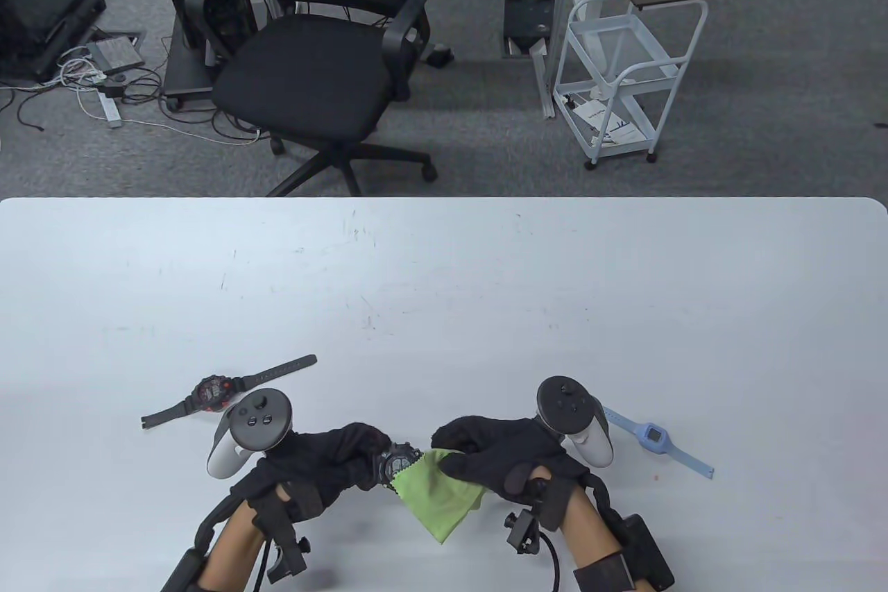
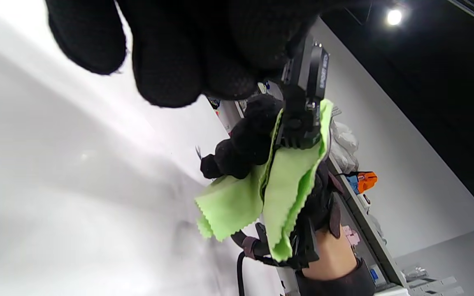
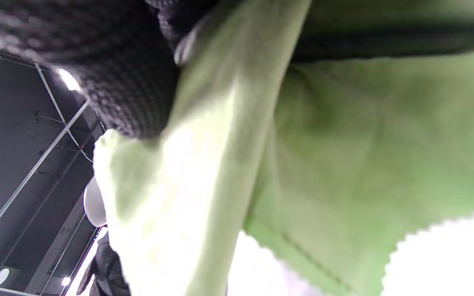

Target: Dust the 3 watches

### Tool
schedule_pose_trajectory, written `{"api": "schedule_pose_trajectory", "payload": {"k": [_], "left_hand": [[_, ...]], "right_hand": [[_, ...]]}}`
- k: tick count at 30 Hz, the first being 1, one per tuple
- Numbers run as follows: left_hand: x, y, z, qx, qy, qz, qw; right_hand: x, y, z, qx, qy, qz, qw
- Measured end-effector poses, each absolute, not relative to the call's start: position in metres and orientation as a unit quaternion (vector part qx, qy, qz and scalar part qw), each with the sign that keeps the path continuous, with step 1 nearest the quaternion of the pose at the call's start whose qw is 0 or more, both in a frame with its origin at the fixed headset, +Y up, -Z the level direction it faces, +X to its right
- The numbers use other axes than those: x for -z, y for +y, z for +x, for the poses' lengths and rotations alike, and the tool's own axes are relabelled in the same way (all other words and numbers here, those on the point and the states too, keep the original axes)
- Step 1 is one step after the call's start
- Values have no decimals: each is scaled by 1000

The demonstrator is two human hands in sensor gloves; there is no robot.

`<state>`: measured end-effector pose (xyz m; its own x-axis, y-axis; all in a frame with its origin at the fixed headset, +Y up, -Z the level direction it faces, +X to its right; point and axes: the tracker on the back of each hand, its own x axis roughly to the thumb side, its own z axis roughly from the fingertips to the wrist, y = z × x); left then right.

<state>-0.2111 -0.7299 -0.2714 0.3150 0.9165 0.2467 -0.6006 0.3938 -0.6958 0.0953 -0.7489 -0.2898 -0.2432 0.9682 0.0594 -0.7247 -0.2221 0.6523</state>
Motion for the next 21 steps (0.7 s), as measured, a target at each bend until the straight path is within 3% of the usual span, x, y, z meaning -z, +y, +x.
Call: {"api": "schedule_pose_trajectory", "payload": {"k": [5,14,21], "left_hand": [[271,-732,-210,-478,-318,-262,776],[271,-732,-212,-478,-315,-269,774],[272,-732,-213,-481,-312,-270,773]], "right_hand": [[287,-749,92,-794,270,235,492],[287,-749,92,-784,280,243,498],[288,-749,95,-819,241,220,472]]}}
